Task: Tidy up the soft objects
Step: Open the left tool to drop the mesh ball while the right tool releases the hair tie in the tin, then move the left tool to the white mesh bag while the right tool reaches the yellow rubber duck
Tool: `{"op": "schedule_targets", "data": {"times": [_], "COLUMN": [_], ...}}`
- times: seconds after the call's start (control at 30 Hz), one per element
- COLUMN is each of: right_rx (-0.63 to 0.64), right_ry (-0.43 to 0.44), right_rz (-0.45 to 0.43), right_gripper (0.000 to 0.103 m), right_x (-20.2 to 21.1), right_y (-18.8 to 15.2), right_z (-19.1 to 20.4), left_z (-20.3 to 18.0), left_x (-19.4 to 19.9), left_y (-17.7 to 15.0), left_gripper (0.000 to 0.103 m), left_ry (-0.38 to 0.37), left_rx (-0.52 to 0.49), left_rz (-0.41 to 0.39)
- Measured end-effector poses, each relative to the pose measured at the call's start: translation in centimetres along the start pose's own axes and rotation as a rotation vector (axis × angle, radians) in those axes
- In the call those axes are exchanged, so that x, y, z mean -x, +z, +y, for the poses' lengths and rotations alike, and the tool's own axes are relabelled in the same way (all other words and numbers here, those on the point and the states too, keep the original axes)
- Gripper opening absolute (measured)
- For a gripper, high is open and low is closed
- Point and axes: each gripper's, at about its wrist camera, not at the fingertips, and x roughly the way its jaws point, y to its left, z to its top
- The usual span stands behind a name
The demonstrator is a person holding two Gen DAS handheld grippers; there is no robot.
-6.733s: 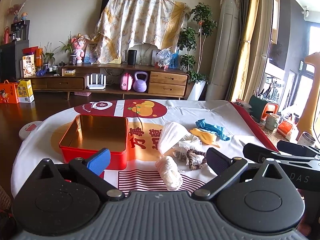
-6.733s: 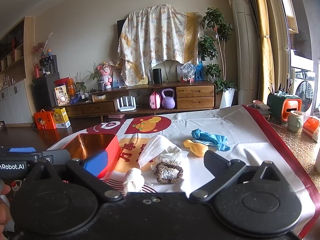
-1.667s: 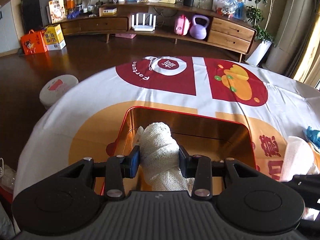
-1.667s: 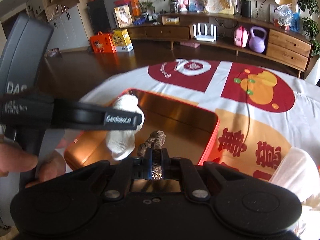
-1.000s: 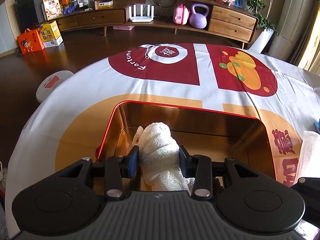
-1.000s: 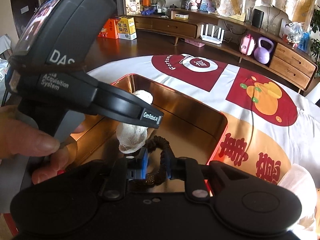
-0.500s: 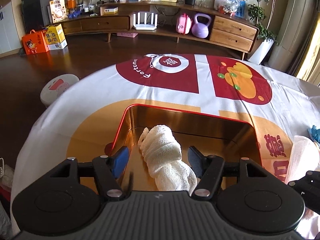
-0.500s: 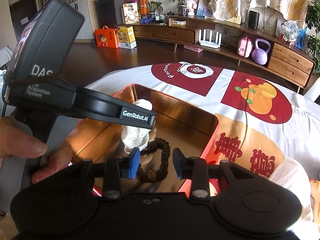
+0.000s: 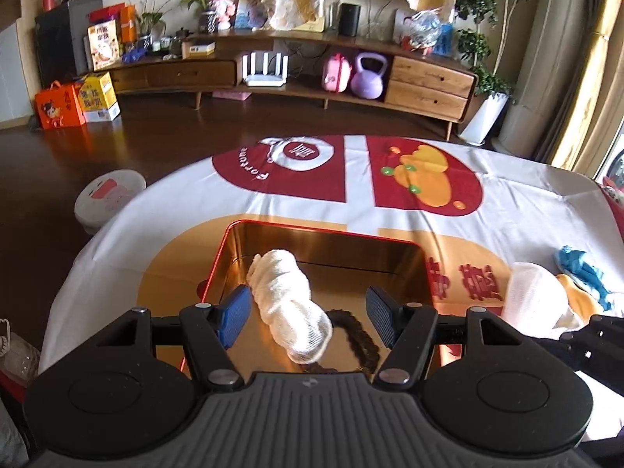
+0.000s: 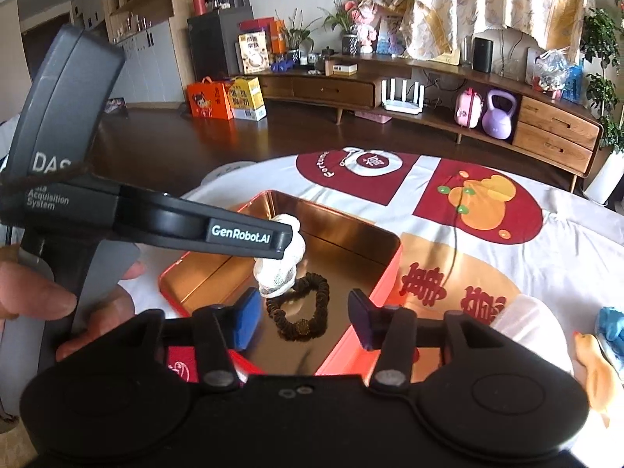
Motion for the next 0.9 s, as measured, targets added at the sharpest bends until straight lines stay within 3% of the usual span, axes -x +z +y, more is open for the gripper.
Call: {"op": "schedule_targets", "data": {"times": [0.17,0.33,0.73,0.9], "right_rx": [-0.011,-0.02,-0.117,-0.144], "right_ry": [-0.001,-0.006,-0.015,-0.025], "right_rz": [-0.025,-0.043,-0.096,-0.123], "right_gripper": [0.061,0.065,0.089,0.099], "right_x": [2.4,4.8,9.6,11.3], "right_y": [-0.7,-1.8,-5.0,-6.4], "right_z": [-0.5,-1.4,-4.7,-6.4], "left_z": [-1.1,-2.3,-5.4,-7.4], "left_x": [1.8,3.7,6.2,6.9], "left_y": [-0.5,-1.3,-3.3,-4.2], "left_gripper": [0.068,0.068,0.081,0.081], "left_ry": [-0.025,-0.037,-0.102,-0.109], "left_rx": [-0.006,-0.024,-0.027,-0.058], "left_rz": [-0.021,-0.051,-0.075,-0.09]}}
